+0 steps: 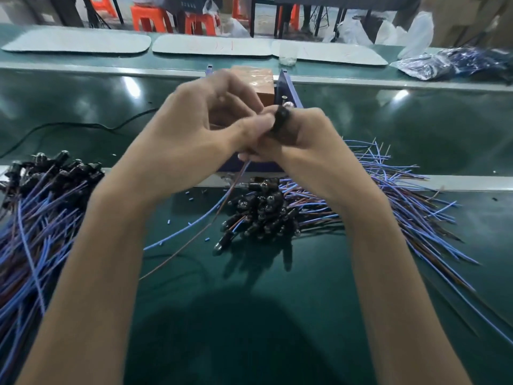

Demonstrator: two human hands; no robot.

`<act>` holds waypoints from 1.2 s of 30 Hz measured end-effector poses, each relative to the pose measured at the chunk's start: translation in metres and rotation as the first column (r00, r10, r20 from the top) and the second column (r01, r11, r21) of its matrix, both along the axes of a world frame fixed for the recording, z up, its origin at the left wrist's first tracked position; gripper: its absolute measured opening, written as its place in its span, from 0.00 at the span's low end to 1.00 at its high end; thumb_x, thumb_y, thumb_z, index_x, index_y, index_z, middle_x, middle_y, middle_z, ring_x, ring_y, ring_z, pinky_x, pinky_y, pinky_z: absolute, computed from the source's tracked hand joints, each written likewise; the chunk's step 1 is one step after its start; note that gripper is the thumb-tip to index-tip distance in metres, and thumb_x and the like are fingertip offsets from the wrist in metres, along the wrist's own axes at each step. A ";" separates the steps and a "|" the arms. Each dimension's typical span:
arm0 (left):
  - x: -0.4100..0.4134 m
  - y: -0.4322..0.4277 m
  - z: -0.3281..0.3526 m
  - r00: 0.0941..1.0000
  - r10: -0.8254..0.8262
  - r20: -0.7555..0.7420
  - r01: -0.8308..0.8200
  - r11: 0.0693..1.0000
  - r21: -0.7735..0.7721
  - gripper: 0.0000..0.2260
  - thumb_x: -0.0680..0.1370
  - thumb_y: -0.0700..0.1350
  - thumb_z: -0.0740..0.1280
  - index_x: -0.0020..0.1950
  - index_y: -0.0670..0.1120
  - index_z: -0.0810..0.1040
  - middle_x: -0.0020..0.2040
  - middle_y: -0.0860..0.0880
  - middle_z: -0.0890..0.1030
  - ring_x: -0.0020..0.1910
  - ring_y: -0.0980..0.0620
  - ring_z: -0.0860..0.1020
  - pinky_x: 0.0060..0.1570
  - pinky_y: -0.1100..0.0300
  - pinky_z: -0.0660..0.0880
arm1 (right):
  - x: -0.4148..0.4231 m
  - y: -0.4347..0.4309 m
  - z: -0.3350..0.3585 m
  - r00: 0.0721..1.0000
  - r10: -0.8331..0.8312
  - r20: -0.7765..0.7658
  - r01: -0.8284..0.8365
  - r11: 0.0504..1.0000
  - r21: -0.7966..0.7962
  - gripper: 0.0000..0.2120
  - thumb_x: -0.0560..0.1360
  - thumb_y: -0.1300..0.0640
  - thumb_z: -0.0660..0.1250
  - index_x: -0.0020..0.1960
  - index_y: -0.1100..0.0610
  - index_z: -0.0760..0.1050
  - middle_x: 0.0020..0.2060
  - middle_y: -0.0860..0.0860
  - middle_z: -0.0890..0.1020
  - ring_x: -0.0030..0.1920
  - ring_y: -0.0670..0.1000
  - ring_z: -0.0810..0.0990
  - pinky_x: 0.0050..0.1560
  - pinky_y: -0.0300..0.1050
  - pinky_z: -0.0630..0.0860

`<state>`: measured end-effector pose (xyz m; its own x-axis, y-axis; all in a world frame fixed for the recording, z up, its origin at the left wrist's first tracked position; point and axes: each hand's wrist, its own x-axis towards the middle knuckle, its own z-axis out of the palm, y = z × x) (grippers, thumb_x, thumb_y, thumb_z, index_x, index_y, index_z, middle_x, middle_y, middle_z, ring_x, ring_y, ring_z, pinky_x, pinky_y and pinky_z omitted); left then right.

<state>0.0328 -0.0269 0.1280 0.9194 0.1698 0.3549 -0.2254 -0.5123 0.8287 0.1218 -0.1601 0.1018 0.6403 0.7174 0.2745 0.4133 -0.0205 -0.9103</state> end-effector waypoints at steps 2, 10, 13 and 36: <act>0.004 -0.005 0.000 0.993 0.082 0.082 -0.077 0.995 -0.068 0.05 0.78 0.49 0.68 0.43 0.51 0.75 0.38 0.55 0.84 0.39 0.59 0.82 0.44 0.66 0.77 | 0.002 0.000 0.002 0.995 -0.102 0.011 0.101 0.992 0.077 0.04 0.76 0.69 0.66 0.48 0.66 0.79 0.43 0.62 0.84 0.45 0.55 0.84 0.53 0.51 0.81; 0.013 -0.012 -0.002 0.949 0.106 -0.298 -0.230 0.877 -0.421 0.16 0.82 0.60 0.52 0.49 0.49 0.69 0.35 0.47 0.85 0.33 0.52 0.84 0.28 0.69 0.74 | 0.001 0.000 0.009 0.973 -0.231 -0.003 0.223 0.937 0.269 0.06 0.79 0.64 0.64 0.48 0.62 0.80 0.46 0.59 0.84 0.49 0.53 0.84 0.53 0.44 0.79; 0.018 -0.011 -0.002 0.933 0.099 -0.346 -0.295 0.761 -0.578 0.19 0.81 0.61 0.53 0.63 0.49 0.64 0.44 0.42 0.85 0.38 0.47 0.85 0.28 0.66 0.76 | -0.006 0.000 0.013 0.991 -0.121 -0.052 0.131 0.938 0.320 0.07 0.80 0.63 0.60 0.48 0.60 0.77 0.46 0.56 0.83 0.49 0.49 0.83 0.53 0.43 0.79; 0.014 -0.003 -0.002 0.885 0.462 -0.046 -0.361 0.622 -0.695 0.10 0.78 0.38 0.59 0.47 0.51 0.60 0.33 0.53 0.66 0.22 0.60 0.62 0.20 0.66 0.59 | -0.005 -0.010 0.020 0.936 -0.242 -0.257 0.305 0.921 0.243 0.10 0.80 0.60 0.63 0.40 0.60 0.77 0.23 0.45 0.65 0.22 0.43 0.59 0.23 0.34 0.59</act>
<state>0.0469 -0.0297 0.1262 0.6490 0.7549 0.0946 -0.2572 0.1006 0.9611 0.1167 -0.1697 0.1216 0.8665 0.4221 0.2664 0.2185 0.1591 -0.9628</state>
